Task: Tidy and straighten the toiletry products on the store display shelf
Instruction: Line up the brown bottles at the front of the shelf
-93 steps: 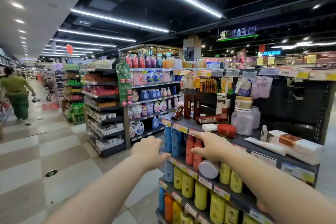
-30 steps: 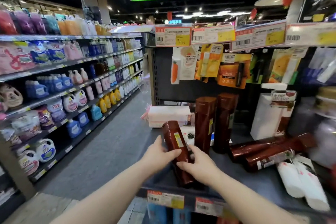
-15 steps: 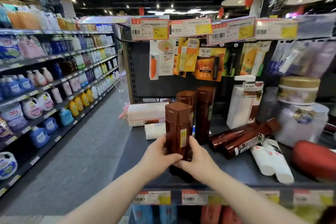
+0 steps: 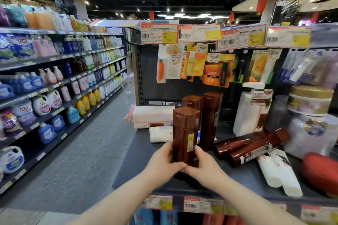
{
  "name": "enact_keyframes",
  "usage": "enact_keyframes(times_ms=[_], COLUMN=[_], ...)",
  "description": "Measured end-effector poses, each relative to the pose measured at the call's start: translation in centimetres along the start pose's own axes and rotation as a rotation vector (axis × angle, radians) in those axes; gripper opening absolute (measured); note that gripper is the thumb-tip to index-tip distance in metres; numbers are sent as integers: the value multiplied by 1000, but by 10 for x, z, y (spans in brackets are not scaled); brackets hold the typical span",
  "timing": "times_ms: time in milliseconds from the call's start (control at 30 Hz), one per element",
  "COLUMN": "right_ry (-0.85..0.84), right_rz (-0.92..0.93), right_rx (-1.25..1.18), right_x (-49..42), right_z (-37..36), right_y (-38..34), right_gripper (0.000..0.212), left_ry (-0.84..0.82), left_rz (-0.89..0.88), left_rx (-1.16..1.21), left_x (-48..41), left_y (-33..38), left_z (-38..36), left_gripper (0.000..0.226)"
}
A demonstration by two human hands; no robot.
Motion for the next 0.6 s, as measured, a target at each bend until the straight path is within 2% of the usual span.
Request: enact_keyframes(times_ms=[267,600], right_ry=[20,29], right_rz=[-22,-64], right_rx=[-11,125], right_x=[2,9], right_z=[1,4], right_y=[-1,-6], right_gripper=[44,56], left_ry=[-13,-37], left_rz=[7,18], left_rx=[-13,-18], left_x=[-1,0], left_y=[2,2], left_z=[1,-1], left_gripper=[52,45])
Point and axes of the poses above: each hand's wrist, its own x-axis away from the middle knuckle, its own z-axis out of the back of the hand, y = z × x, the point moved 8 cm from there along -x, towards the middle knuckle, and after that the axes turned 13 degrees about -y, right-handed, at the moved point
